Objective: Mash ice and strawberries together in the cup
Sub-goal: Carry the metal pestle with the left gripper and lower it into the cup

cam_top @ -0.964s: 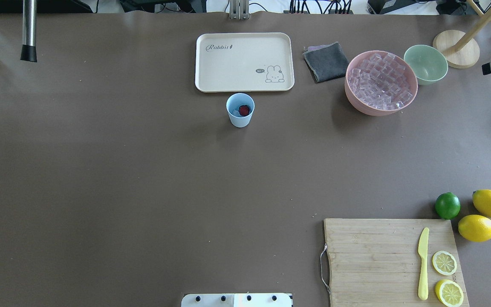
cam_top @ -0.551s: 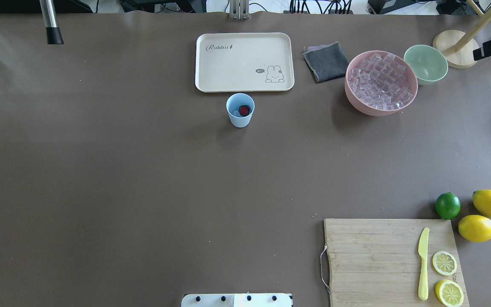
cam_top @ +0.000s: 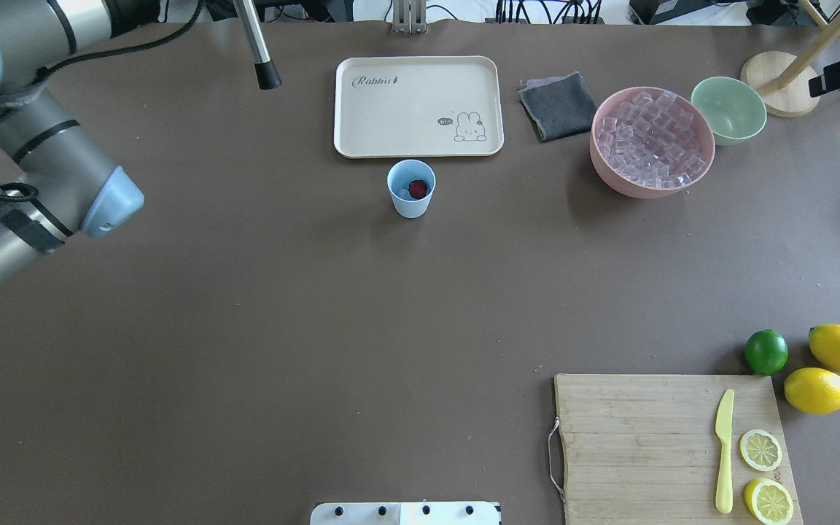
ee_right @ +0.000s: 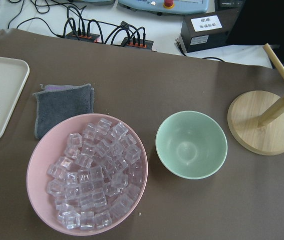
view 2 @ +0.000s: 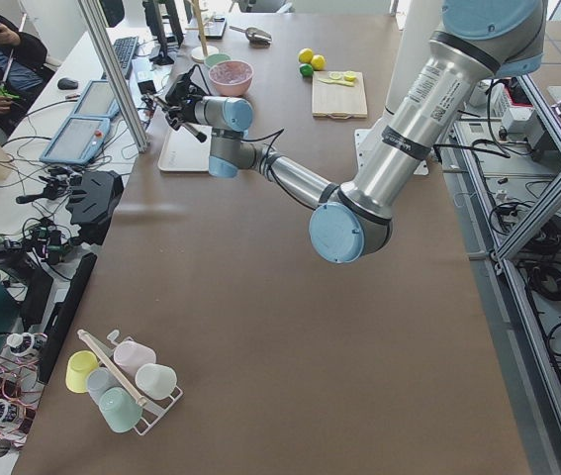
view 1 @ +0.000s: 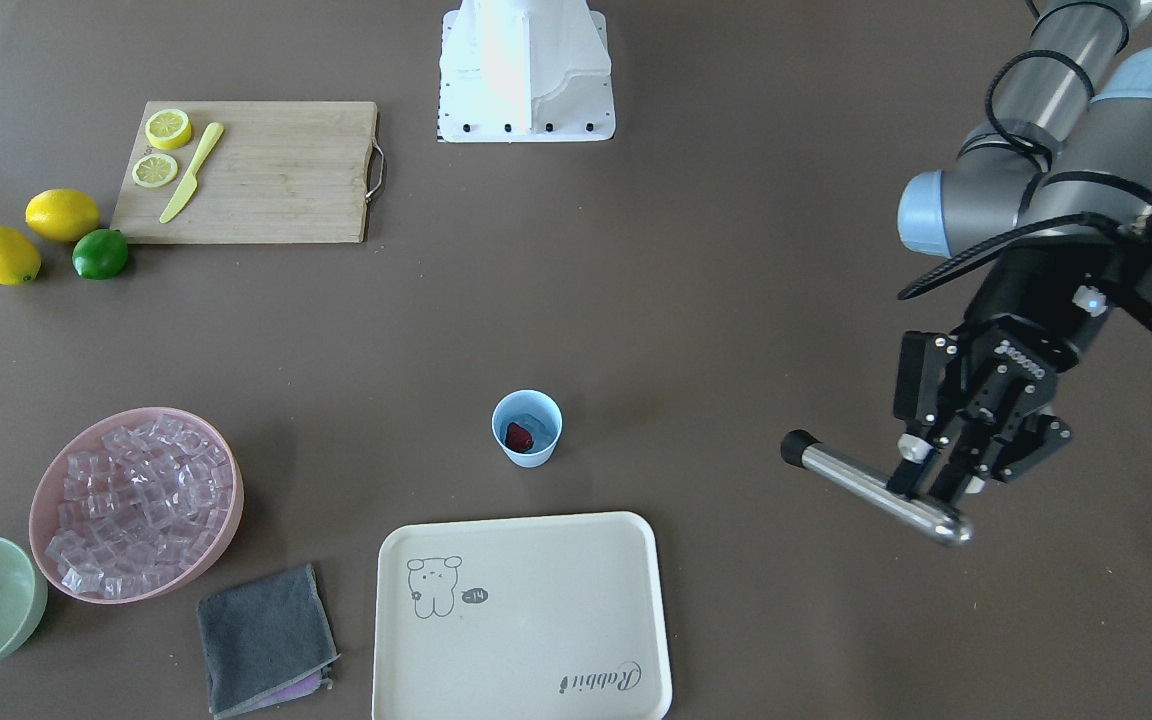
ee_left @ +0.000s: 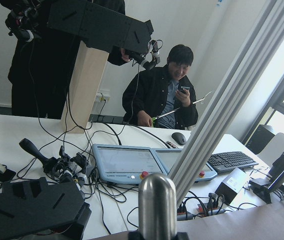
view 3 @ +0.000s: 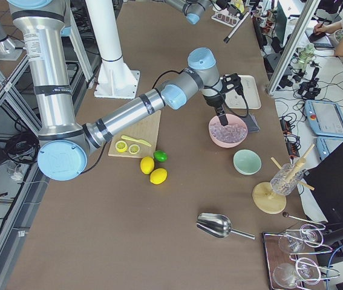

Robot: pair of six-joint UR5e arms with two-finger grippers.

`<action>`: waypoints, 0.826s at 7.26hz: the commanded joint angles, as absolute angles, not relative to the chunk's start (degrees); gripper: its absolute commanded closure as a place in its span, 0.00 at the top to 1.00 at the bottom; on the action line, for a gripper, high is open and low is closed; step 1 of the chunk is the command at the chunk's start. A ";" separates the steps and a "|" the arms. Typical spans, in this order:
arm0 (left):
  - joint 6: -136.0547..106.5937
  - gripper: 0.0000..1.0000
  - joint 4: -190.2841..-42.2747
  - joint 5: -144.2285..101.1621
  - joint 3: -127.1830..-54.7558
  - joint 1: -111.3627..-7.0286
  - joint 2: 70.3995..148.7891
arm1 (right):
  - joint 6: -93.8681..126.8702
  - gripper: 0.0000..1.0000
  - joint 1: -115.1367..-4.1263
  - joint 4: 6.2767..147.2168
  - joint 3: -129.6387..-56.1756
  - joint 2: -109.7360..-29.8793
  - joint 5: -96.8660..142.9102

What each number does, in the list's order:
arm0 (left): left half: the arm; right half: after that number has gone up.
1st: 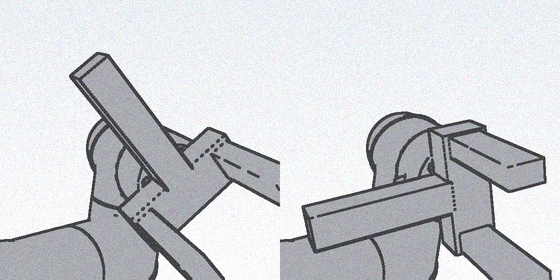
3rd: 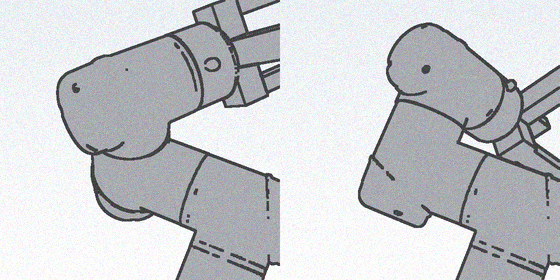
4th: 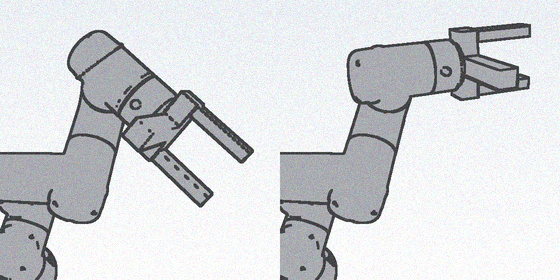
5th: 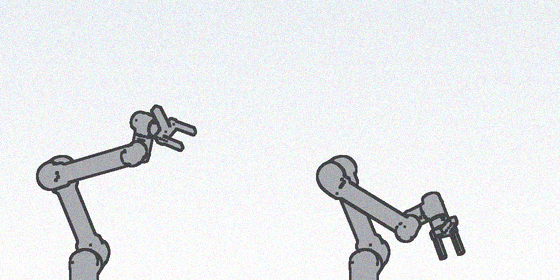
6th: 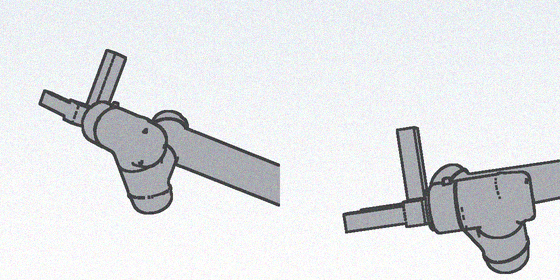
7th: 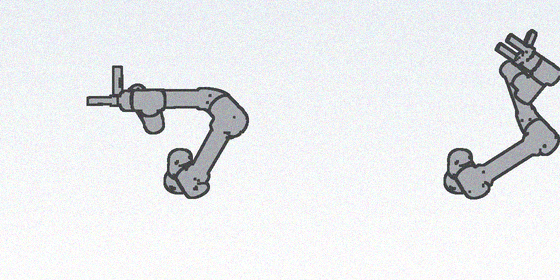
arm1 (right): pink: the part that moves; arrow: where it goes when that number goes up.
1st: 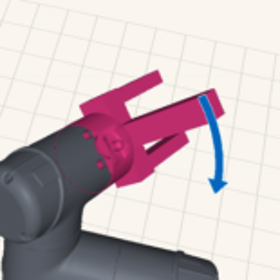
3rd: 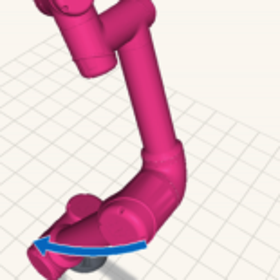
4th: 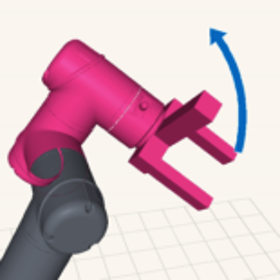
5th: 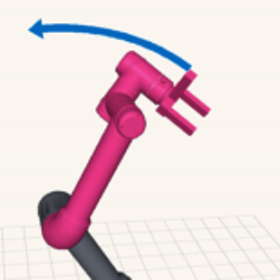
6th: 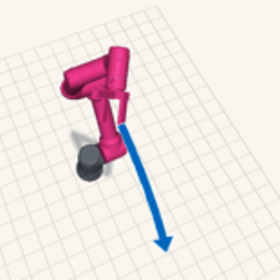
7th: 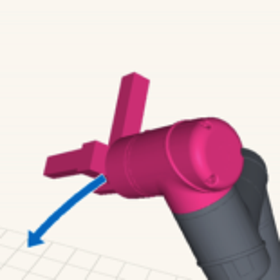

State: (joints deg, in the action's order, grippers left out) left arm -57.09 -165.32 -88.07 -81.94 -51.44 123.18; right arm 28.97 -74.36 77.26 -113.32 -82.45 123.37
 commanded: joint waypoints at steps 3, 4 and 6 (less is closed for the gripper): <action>-43.53 0.00 -164.79 -76.99 -83.49 -41.49 123.93 | 29.09 1.00 -74.36 77.61 -112.68 -82.97 121.64; -43.16 0.00 -164.79 -74.73 -83.50 -39.66 124.71 | 29.09 1.00 -74.36 77.61 -112.68 -83.40 121.73; -43.24 0.00 -162.88 -73.22 -82.97 -36.31 128.39 | 29.18 1.00 -74.36 77.52 -112.41 -84.19 121.55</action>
State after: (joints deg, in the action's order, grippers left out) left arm -43.39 -164.12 -74.08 -83.15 -38.05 126.31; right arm 29.12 -74.36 77.58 -112.59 -83.63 121.68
